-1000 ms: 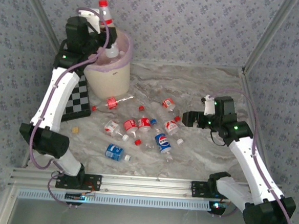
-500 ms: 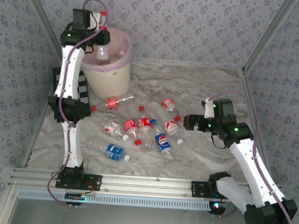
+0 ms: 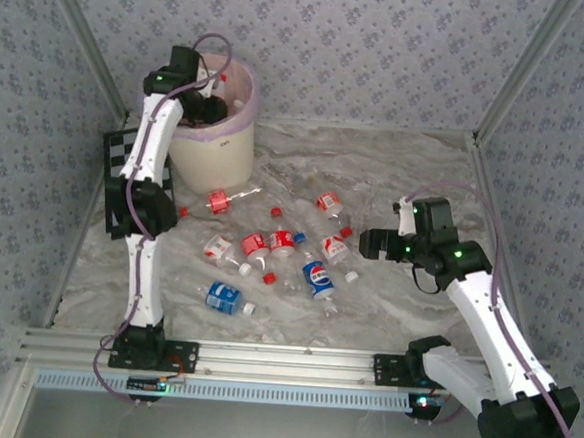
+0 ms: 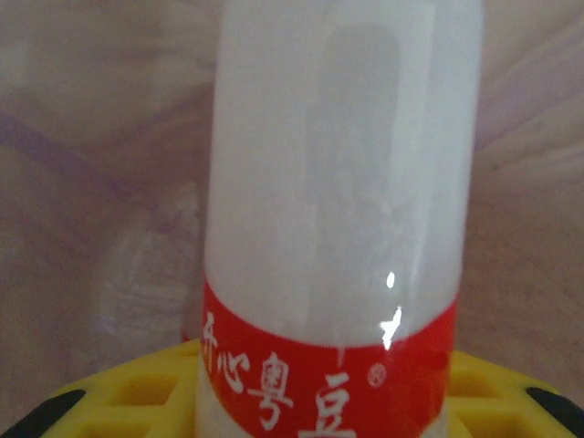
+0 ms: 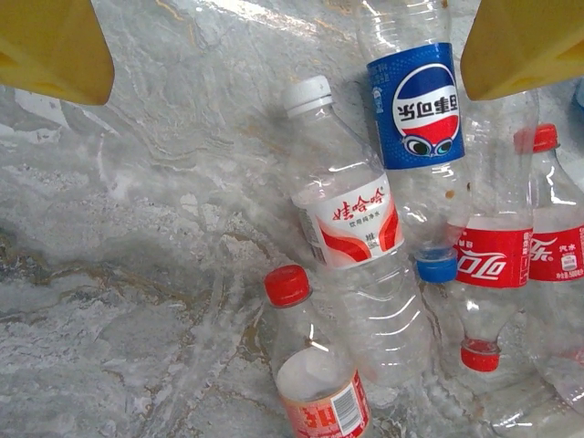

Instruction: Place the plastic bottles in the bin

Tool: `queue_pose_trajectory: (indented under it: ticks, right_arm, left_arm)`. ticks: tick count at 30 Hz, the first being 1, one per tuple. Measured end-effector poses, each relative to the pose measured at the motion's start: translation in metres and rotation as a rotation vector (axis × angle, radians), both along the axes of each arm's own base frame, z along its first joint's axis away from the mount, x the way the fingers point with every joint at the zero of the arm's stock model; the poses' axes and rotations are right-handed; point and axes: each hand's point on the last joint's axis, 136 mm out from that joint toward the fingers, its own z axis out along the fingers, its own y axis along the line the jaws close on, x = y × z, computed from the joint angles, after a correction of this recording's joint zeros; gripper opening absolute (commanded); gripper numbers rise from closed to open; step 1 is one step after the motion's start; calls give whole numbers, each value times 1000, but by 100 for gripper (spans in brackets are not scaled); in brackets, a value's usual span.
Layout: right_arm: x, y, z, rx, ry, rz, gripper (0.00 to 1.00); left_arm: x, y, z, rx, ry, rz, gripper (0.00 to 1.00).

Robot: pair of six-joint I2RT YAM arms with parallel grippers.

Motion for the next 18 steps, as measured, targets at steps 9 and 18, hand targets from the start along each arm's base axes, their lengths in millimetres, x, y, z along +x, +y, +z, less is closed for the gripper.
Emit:
queue_pose_trajectory:
  ticks: [9, 18]
  right_arm:
    - [2, 1, -5, 0, -1, -6, 100]
    - [2, 5, -27, 1, 52, -7, 100]
  left_arm:
    - [1, -10, -17, -24, 29, -33, 40]
    - [-1, -13, -38, -22, 72, -50, 87]
